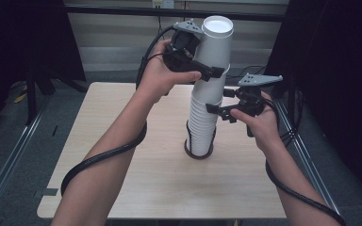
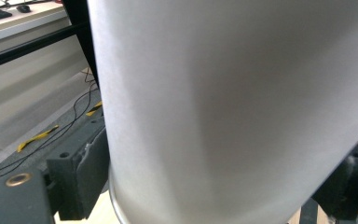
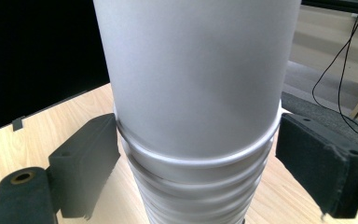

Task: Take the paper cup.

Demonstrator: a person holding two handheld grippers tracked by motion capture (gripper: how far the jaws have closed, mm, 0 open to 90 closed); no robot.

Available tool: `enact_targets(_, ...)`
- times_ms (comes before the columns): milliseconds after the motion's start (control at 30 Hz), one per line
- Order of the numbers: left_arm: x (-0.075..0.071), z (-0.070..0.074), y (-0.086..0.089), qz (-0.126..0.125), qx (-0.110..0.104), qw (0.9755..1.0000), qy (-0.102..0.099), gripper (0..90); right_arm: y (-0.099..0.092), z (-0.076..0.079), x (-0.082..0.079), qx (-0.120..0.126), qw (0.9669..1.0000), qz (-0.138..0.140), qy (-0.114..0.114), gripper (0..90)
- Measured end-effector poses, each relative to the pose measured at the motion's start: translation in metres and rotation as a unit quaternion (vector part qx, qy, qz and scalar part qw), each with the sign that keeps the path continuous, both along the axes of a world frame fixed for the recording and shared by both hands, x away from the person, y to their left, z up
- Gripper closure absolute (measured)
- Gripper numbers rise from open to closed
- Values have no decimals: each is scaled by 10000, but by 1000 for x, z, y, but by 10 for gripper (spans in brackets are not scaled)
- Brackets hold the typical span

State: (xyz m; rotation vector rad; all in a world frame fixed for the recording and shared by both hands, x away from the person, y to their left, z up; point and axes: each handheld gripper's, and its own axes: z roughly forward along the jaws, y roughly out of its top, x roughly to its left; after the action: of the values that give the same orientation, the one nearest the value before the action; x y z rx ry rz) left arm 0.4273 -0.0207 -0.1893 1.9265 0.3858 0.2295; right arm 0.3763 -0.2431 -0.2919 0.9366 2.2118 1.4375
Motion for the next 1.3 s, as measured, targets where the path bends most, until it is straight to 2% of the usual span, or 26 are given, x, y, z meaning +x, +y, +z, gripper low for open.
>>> enact_targets(167, 0, 2, 1, 1, 9, 10000, -47, 128, 0, 0, 0, -10, 10000, 8, -10, 131)
enact_targets(200, -1, 2, 1, 26, -60, 10000, -29, 129, 0, 0, 0, -1, 10000, 11, -15, 131)
enact_targets(733, -2, 10, 8, 55, -163, 9998, -59, 134, 0, 0, 0, -22, 10000, 20, -7, 131)
enact_targets(1133, 0, 11, 19, 138, -286, 9995, -62, 134, -1, -2, 0, 23, 10000, 16, -26, 131)
enact_targets(1233, 0, 11, 24, 137, -356, 9993, 17, 132, -1, -2, 0, 20, 10000, 20, -35, 131)
enact_targets(1300, -1, 11, 27, 139, -311, 9994, -38, 132, -1, -2, -1, 20, 10000, 25, -42, 133)
